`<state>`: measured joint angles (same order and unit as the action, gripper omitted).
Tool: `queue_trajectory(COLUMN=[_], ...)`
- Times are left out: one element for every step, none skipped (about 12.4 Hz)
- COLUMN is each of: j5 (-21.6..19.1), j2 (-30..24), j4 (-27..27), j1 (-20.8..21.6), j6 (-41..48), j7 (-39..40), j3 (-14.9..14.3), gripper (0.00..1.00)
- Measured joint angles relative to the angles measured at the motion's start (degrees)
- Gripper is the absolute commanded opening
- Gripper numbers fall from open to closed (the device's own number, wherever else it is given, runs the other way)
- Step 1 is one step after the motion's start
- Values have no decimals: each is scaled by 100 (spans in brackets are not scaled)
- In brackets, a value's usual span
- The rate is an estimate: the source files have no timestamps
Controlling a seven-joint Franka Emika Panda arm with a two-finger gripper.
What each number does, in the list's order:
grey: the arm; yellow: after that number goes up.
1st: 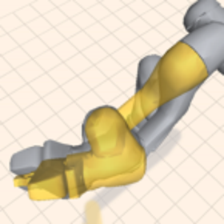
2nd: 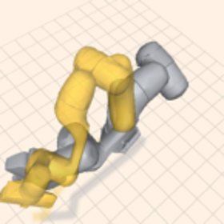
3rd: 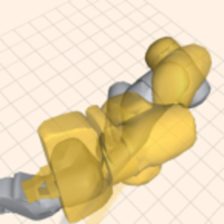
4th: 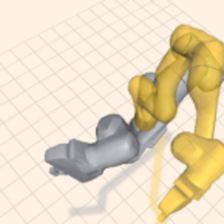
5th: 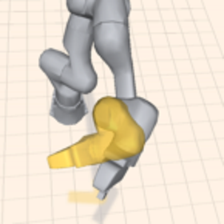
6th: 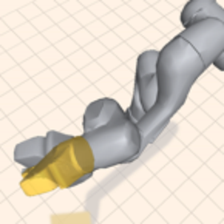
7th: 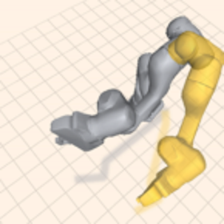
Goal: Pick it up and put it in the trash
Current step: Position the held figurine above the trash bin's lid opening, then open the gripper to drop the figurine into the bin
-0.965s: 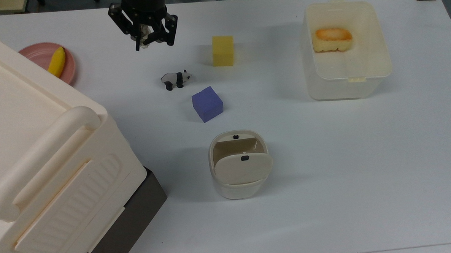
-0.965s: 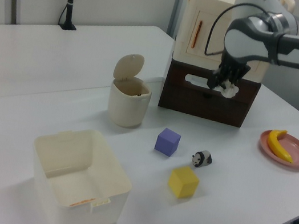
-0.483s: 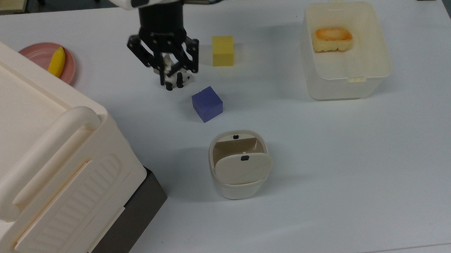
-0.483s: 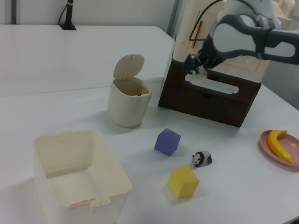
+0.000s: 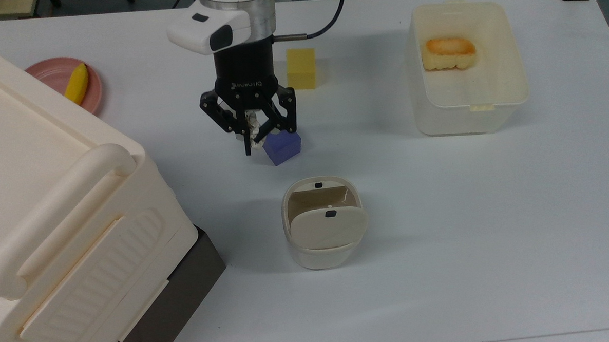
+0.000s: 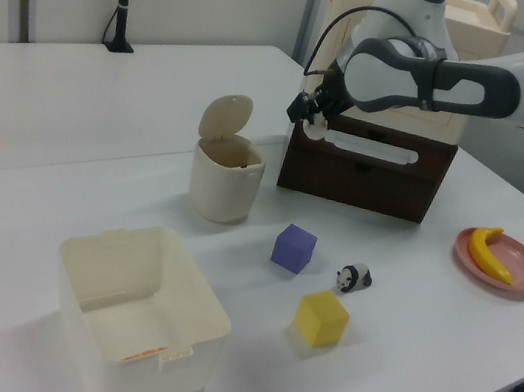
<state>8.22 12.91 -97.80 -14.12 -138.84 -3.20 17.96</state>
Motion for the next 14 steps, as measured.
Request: queue_trajectory(j5=[0, 0, 0, 0, 0, 0, 0, 0, 0, 0, 1, 1, 1, 1], j2=[76, 149, 213, 292, 339, 380, 424, 503, 561, 662, 725, 786, 866, 912], j4=[10, 16, 30, 87, 139, 189, 232, 264, 273, 293, 324, 356, 411, 446], j1=[11, 31, 64, 121, 151, 166, 170, 177, 178, 185, 191, 209, 247, 255], j6=[-193, -357, -492, -609, -654, -701, -753, -893, -996, -1153, -1202, -1227, -1237, -1239], j7=[39, 70, 85, 96, 103, 112, 126, 156, 163, 165, 191, 234, 290, 302], j3=[10, 19, 24, 43, 73, 121, 175, 262, 322, 405, 445, 470, 491, 520], gripper=[0, 0, 0, 0, 0, 0, 0, 0, 0, 0, 0, 0, 0, 11])
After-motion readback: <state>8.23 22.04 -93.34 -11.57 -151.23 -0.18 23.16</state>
